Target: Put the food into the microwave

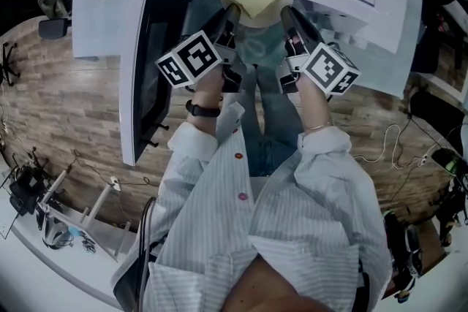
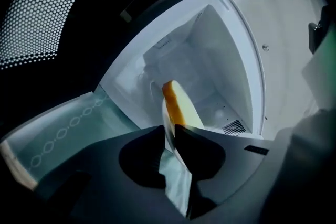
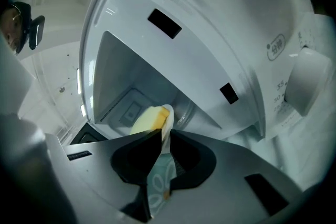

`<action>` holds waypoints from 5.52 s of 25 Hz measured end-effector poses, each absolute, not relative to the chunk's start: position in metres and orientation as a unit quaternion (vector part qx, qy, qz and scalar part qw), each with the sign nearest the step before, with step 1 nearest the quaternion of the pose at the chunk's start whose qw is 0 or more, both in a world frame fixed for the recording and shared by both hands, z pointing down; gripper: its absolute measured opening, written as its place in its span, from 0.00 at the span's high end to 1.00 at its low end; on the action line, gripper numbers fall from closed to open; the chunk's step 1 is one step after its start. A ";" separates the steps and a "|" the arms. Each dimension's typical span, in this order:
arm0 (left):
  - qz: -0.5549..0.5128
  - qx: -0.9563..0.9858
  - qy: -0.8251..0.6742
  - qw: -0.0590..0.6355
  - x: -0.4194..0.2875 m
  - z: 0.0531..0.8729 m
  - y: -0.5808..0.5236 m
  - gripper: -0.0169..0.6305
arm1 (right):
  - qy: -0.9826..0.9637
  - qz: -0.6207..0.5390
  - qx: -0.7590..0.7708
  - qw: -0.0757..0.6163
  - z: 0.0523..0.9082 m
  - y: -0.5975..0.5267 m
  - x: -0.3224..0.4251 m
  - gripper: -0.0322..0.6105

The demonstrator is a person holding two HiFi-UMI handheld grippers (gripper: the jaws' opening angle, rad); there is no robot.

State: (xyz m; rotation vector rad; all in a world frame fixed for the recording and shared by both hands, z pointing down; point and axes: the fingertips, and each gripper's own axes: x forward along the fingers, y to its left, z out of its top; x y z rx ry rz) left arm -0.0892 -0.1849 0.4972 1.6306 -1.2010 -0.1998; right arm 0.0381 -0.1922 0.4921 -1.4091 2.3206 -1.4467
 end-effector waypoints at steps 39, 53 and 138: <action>-0.089 0.697 -0.527 0.479 -0.102 0.508 -0.265 0.89 | 0.726 -0.427 -0.538 0.034 0.513 -0.253 0.029 0.84; -0.080 0.704 -0.534 0.462 -0.102 0.507 -0.272 0.88 | 0.726 -0.394 -0.563 0.016 0.510 -0.260 0.029 0.83; -0.068 0.767 -0.540 0.339 -0.073 0.363 -0.167 0.87 | 0.856 -0.355 -0.374 0.026 0.376 -0.172 -0.017 0.86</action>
